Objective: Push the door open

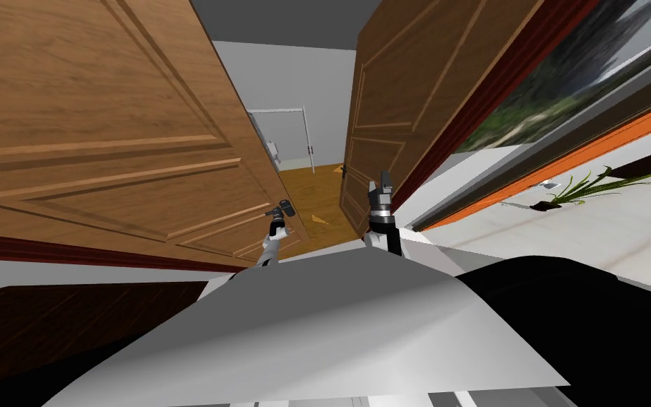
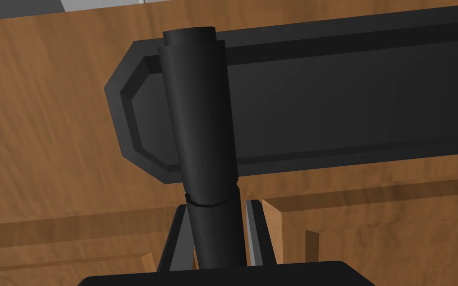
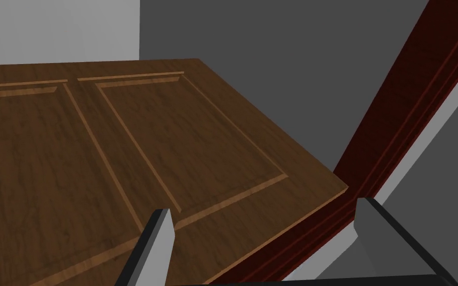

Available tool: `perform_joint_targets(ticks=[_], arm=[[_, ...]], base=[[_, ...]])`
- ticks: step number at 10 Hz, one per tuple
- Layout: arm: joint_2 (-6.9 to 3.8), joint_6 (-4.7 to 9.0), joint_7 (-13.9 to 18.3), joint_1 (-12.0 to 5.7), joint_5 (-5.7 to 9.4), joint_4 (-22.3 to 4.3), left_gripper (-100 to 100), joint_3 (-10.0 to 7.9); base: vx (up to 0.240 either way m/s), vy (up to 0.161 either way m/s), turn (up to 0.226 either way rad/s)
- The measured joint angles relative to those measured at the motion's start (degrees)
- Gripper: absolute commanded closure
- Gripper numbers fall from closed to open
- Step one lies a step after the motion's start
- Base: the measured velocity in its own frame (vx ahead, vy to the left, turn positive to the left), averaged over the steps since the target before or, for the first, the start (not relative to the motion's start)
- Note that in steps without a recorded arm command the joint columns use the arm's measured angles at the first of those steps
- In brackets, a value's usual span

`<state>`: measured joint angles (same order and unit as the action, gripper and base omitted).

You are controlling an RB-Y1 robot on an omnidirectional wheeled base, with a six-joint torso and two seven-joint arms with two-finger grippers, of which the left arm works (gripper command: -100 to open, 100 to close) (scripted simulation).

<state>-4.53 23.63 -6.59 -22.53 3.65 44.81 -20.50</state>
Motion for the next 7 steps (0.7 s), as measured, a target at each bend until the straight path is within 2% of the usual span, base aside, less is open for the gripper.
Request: perform_joint_targets(ticks=[3, 5, 7], arm=[[-1.15, 1.39, 0.14, -1.99, 0.67, -3.45, 100, -0.08], [-1.06, 0.84, -0.06, -1.96, 1.01, -3.13, 100, -0.11], [-1.26, 1.78, -0.29, -2.79, 1.39, -4.93, 100, -0.22]], base=[[0.177, -0.092, 0.202], [0.179, -0.097, 0.177], [0.177, -0.104, 0.206]])
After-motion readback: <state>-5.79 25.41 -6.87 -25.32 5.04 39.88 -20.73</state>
